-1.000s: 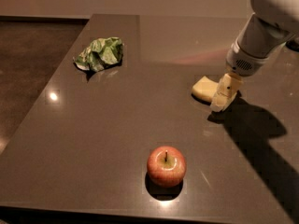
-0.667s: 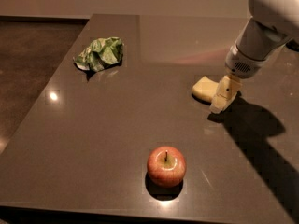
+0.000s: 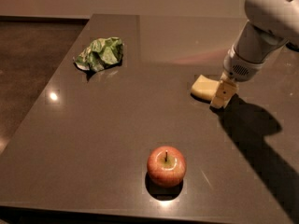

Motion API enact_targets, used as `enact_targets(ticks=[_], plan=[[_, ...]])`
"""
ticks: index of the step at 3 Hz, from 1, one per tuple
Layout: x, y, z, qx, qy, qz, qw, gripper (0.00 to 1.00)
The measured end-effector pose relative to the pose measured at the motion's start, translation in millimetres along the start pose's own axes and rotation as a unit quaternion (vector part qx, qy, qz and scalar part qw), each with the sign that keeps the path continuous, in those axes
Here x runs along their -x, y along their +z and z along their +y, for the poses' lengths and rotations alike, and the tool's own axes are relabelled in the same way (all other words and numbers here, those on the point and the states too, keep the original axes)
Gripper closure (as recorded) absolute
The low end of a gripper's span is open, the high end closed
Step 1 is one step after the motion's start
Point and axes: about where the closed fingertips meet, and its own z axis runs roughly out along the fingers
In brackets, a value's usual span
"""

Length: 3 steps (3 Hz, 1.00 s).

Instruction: Move sponge near green jalapeno chip bag

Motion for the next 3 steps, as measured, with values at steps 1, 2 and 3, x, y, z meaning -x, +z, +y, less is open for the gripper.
enact_targets(ticks=[1, 2, 3], plan=[[6.7, -2.7, 3.8, 0.005, -0.01, 0.003, 0.9999, 0.62], [30.7, -9.5, 12.0, 0.013, -0.034, -0.001, 0.9993, 0.85], [68.9, -12.7, 19.2, 0.022, -0.063, -0.012, 0.9977, 1.0]])
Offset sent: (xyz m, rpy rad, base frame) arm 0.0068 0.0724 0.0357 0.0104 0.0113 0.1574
